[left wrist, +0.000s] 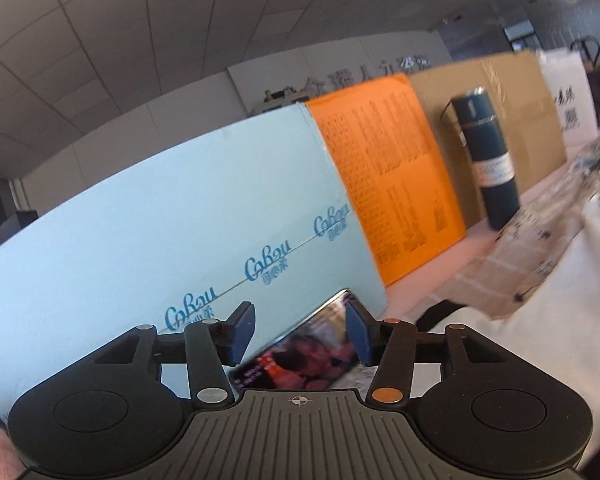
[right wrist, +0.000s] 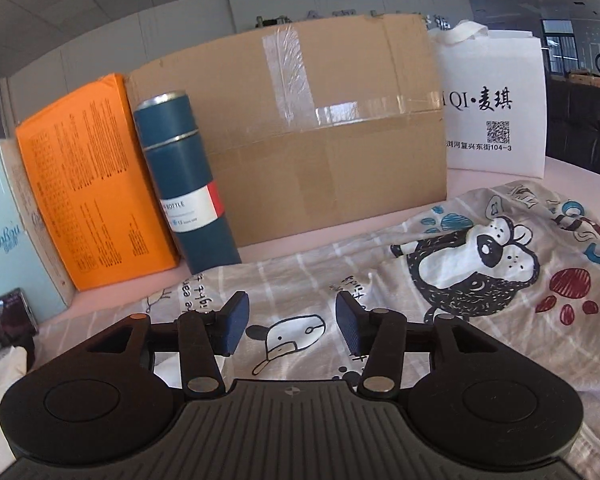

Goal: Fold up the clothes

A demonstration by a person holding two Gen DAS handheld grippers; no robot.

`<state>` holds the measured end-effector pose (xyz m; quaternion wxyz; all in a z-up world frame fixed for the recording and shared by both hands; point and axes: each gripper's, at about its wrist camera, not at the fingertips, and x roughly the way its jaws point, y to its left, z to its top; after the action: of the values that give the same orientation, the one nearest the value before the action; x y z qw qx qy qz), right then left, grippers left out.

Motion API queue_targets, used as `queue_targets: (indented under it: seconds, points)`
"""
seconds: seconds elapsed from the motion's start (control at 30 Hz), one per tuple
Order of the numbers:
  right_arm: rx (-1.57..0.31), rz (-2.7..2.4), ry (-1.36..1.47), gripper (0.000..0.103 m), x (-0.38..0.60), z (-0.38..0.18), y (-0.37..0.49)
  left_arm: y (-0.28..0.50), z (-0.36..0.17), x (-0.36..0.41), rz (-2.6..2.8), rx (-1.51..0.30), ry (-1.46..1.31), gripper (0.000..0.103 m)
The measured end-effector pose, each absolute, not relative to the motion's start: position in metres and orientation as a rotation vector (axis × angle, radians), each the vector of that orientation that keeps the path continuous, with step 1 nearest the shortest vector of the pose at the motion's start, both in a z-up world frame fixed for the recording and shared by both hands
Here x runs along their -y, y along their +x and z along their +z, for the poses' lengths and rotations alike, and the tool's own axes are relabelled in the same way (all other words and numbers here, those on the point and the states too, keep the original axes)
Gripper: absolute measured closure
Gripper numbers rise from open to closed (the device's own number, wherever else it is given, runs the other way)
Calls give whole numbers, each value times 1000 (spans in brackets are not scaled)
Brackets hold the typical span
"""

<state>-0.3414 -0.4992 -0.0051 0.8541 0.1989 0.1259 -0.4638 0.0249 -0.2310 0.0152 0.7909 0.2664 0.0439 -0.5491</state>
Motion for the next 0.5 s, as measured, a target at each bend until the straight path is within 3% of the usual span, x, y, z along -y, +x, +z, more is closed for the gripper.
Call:
queue_targets:
  seconds: [0.1, 0.2, 0.33, 0.5]
  points:
    - [-226, -888, 371, 39, 471, 5, -352, 14, 12, 206, -1323, -234, 536, 48]
    - [-238, -785, 343, 34, 443, 6, -357, 4, 9, 181, -1460, -376, 493, 48]
    - [-272, -628, 397, 33, 411, -3, -356, -10, -8, 168, -1524, -495, 549, 48]
    - [-330, -364, 450, 32, 364, -15, -320, -14, -23, 169, -1526, -513, 554, 49]
